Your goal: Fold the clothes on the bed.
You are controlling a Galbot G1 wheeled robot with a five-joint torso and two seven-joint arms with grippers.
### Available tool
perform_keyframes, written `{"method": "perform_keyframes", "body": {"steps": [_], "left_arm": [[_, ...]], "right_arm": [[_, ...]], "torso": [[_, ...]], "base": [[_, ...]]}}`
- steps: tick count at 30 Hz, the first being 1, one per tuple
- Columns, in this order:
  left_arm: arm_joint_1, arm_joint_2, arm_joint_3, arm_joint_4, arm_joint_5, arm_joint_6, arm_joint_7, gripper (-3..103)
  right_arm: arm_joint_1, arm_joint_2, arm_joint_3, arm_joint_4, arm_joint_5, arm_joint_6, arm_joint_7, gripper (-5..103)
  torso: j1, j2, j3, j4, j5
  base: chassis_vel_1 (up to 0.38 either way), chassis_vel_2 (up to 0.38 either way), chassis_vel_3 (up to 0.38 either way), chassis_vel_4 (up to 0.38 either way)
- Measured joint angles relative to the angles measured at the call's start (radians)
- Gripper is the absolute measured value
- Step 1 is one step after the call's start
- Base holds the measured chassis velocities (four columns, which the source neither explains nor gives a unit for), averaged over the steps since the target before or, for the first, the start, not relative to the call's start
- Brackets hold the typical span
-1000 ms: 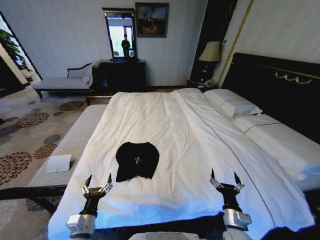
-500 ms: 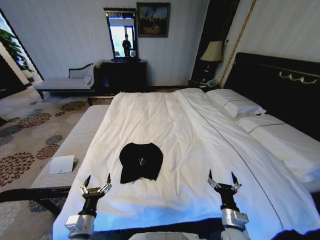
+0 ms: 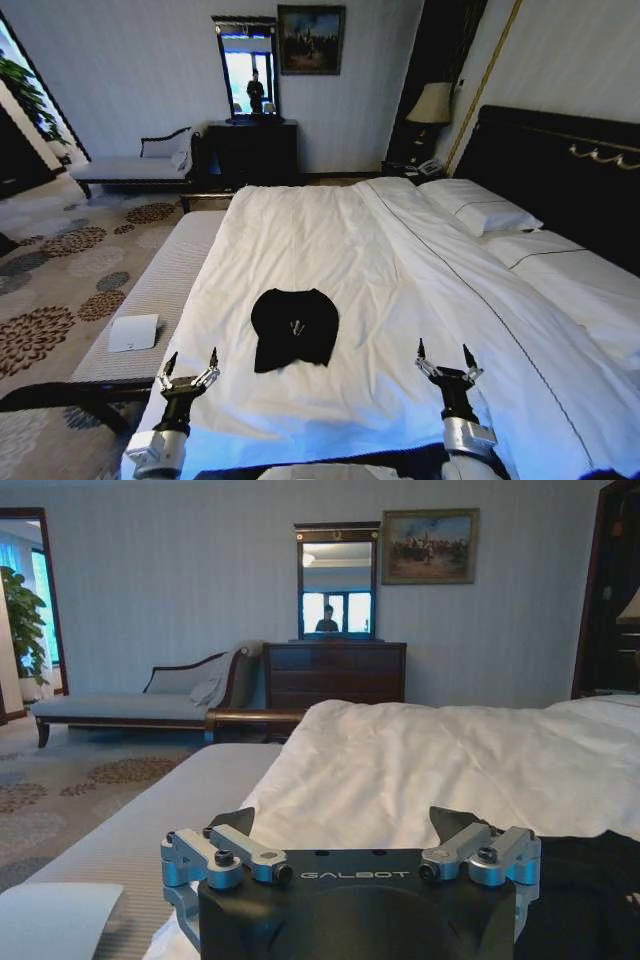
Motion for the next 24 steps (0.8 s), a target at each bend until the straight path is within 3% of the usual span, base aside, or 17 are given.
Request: {"method": "perform_keyframes", "body": {"steps": [8, 12, 15, 16, 20, 22, 23, 24], "left_arm": [[-0.001, 0.008, 0.007, 0.004, 0.002, 0.0, 0.0, 98], [0.001, 0.012, 0.009, 0.007, 0.005, 0.0, 0.002, 98], [0.002, 0.012, 0.015, 0.012, 0.016, -0.008, 0.006, 98], [0.002, 0.012, 0.015, 0.012, 0.016, -0.008, 0.006, 98], [-0.002, -0.009, 0.033, 0.032, 0.02, -0.028, 0.007, 98], [-0.002, -0.016, 0.04, 0.047, 0.027, -0.036, 0.011, 98], [-0.002, -0.016, 0.04, 0.047, 0.027, -0.036, 0.011, 98], [0.0, -0.019, 0.044, 0.053, 0.031, -0.04, 0.013, 98]], "right_arm": [[0.005, 0.0, -0.022, -0.012, 0.047, 0.041, 0.001, 100], [0.002, -0.043, -0.065, 0.025, 0.114, -0.033, 0.015, 100], [0.012, -0.127, -0.124, 0.067, 0.259, -0.149, 0.053, 100], [0.012, -0.127, -0.124, 0.067, 0.259, -0.149, 0.053, 100], [0.062, -0.266, -0.192, 0.089, 0.486, -0.282, 0.091, 100], [0.112, -0.339, -0.216, 0.087, 0.564, -0.34, 0.121, 100], [0.112, -0.339, -0.216, 0.087, 0.564, -0.34, 0.121, 100], [0.154, -0.395, -0.228, 0.082, 0.616, -0.377, 0.143, 100]], "torso": [[0.0, 0.0, 0.0, 0.0, -0.0002], [0.0, 0.0, 0.0, -0.0001, 0.0], [0.0, 0.0, 0.0, -0.0001, 0.0004], [0.0, 0.0, 0.0, -0.0001, 0.0004], [0.0, 0.0, 0.0, -0.0002, 0.0001], [0.0, 0.0, 0.0, -0.0001, 0.0003], [0.0, 0.0, 0.0, -0.0001, 0.0003], [0.0, 0.0, 0.0, -0.0001, 0.0004]], "base": [[0.024, 0.076, -0.028, -0.078], [0.0, 0.0, 0.0, 0.0], [0.0, 0.0, 0.0, 0.0], [0.0, 0.0, 0.0, 0.0], [0.0, 0.0, 0.0, 0.0], [0.0, 0.0, 0.0, 0.0], [0.0, 0.0, 0.0, 0.0], [0.0, 0.0, 0.0, 0.0]]}}
